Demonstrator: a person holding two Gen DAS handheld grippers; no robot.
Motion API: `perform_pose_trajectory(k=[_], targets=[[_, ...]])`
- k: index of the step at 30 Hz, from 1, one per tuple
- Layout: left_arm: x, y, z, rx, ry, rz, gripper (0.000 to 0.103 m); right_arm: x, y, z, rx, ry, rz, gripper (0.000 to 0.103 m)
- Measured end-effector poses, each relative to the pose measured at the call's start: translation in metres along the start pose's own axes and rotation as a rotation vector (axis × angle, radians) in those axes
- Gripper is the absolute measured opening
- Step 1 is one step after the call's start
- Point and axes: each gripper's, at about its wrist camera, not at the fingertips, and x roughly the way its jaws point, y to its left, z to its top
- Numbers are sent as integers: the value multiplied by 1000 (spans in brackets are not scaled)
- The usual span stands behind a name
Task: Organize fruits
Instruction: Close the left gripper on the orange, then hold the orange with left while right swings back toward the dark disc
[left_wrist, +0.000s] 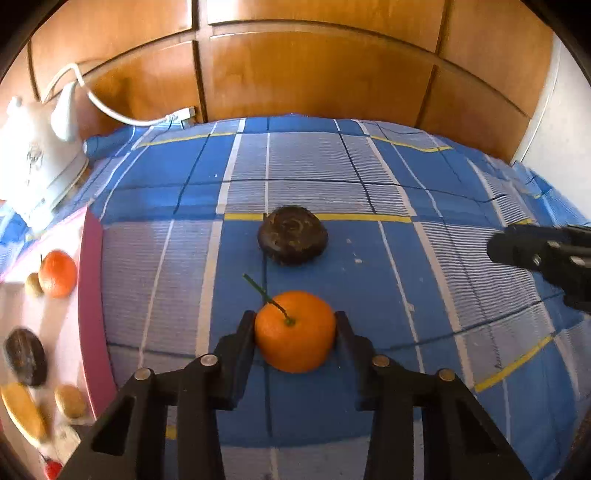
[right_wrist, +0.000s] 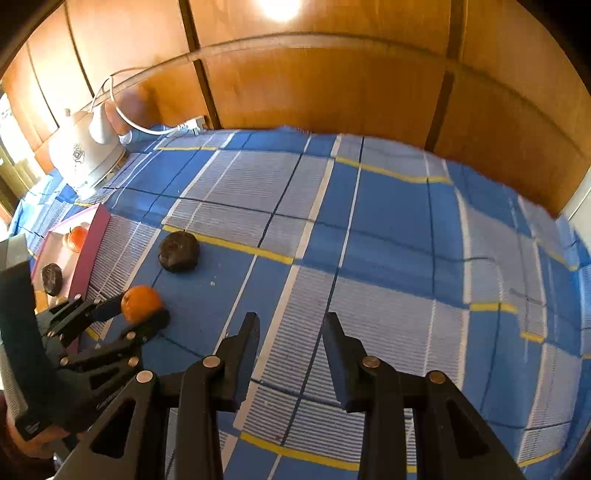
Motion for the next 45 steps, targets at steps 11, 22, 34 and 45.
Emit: perform_pose_trajectory(k=[11, 22, 34, 45], targets=[[-34, 0, -56, 22, -81, 42, 41, -29, 19, 0, -120, -180, -144, 35], [-28, -5, -63, 68, -134, 98, 42, -67, 19, 0, -83, -375, -233, 35], [-28, -9, -66, 95, -148, 128, 43, -110, -37, 5, 185, -522, -325, 35], [-29, -8, -66, 104, -152, 135, 43, -115, -54, 4, 248, -527, -346, 35]])
